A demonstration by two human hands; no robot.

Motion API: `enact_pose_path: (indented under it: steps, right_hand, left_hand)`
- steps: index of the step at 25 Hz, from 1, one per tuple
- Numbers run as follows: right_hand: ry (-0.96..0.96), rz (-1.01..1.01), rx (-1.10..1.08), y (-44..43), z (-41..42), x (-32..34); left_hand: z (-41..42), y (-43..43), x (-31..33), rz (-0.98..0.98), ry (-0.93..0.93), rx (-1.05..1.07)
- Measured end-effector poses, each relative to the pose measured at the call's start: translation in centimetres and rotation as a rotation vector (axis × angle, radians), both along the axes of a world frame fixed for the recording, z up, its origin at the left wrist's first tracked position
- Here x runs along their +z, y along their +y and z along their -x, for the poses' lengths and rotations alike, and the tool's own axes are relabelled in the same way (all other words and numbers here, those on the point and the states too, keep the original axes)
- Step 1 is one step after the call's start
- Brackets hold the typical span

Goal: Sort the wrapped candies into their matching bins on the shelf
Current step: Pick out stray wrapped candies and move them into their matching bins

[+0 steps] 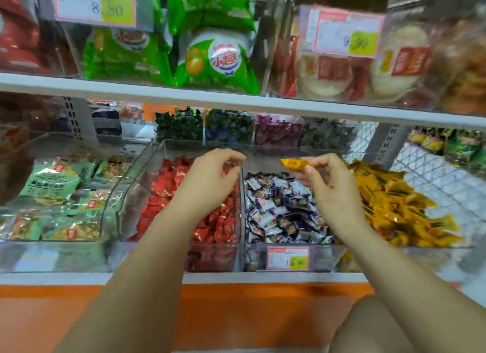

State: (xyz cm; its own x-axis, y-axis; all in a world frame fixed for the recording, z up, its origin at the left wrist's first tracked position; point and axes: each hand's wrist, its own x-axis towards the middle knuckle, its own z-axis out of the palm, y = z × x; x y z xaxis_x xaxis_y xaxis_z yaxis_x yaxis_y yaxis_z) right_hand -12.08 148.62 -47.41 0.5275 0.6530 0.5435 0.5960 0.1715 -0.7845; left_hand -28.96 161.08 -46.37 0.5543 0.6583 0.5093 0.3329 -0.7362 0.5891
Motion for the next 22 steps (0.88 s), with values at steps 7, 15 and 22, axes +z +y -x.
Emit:
enact_pose_path:
  steps: [7, 15, 22]
  right_hand:
    - [-0.297, 0.218, -0.453, -5.2, -10.7, -2.2]
    - [-0.532, 0.622, -0.412, -4.8, -11.9, -1.5]
    - [-0.483, 0.429, 0.074, 1.1, 1.6, 2.2]
  left_hand:
    - [-4.1, -1.7, -0.1, 0.077, 0.05, 0.0]
    - [-2.9, -0.7, -0.4, 0.052, 0.086, 0.032]
    - [5.5, 1.1, -0.2, 0.025, 0.09, 0.186]
